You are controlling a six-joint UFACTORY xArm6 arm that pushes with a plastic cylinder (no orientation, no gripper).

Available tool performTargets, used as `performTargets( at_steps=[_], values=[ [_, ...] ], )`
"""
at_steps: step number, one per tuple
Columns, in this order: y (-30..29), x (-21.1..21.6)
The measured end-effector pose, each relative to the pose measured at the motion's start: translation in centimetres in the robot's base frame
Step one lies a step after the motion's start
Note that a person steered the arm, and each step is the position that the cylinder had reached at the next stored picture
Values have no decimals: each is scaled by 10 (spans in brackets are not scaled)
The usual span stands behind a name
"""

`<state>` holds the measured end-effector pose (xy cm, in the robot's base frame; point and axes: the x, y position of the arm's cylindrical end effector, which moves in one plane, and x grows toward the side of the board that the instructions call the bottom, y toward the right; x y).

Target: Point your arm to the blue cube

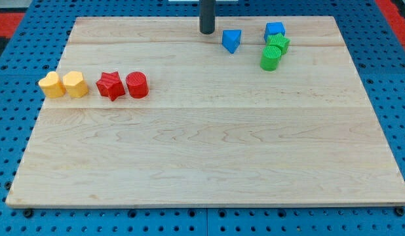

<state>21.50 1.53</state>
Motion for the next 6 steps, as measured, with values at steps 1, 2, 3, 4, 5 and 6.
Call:
performTargets(
  at_steps=[1, 2, 3, 4, 5, 6],
  values=[
    [91, -19],
    [196, -11],
    [208, 11],
    [161, 25],
    [105, 41],
    [52, 53]
  ],
)
